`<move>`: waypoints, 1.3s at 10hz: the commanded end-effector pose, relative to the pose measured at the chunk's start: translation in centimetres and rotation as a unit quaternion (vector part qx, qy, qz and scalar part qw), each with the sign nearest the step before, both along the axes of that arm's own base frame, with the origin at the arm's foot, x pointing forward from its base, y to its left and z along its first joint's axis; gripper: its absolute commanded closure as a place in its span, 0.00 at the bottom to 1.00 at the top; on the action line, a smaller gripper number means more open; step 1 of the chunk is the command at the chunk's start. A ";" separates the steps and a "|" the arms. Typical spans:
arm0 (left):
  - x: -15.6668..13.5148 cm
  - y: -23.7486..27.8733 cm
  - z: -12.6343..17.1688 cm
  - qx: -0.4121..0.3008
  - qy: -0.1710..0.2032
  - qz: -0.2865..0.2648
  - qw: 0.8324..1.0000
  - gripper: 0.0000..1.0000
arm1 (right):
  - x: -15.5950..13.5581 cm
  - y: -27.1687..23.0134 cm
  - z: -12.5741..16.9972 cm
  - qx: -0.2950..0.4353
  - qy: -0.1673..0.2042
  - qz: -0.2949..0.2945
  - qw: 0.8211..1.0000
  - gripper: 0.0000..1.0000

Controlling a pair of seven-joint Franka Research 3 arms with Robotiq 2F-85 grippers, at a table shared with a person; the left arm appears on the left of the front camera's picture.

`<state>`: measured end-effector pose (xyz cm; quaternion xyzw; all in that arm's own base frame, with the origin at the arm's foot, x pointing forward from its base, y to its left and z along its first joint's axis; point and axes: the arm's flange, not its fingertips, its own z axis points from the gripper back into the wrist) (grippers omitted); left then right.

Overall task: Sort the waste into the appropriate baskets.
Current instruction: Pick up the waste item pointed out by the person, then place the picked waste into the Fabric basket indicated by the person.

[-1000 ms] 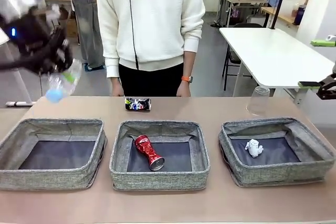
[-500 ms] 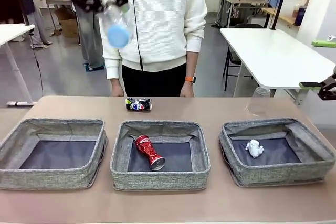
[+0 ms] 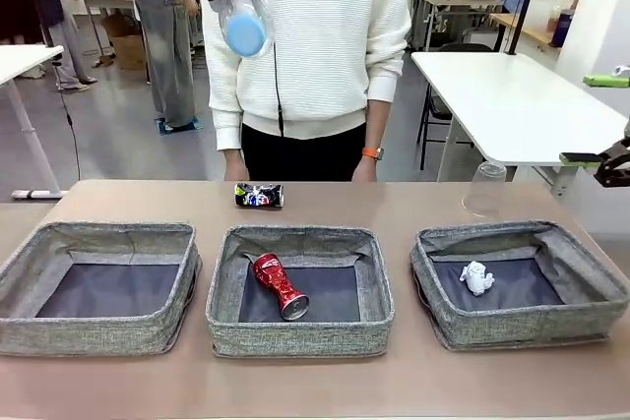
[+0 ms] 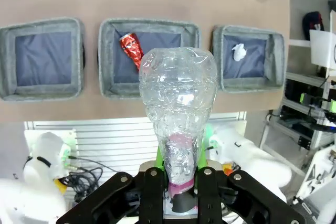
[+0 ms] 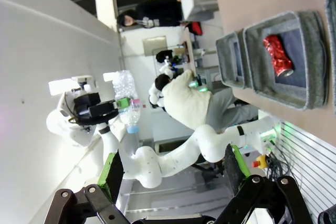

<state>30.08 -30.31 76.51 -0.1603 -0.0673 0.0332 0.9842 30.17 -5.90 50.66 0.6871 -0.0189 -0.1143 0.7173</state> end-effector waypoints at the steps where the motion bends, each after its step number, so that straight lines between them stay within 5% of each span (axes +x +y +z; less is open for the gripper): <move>1: -0.4 0.5 -0.2 0.010 0.002 -0.006 1.000 0.78 | 0.0 0.1 0.6 0.013 0.006 -0.002 1.000 0.00; 13: 0.2 -0.3 -0.7 0.005 0.013 -0.006 1.000 0.78 | 0.0 0.1 0.6 0.013 0.006 -0.002 1.000 0.00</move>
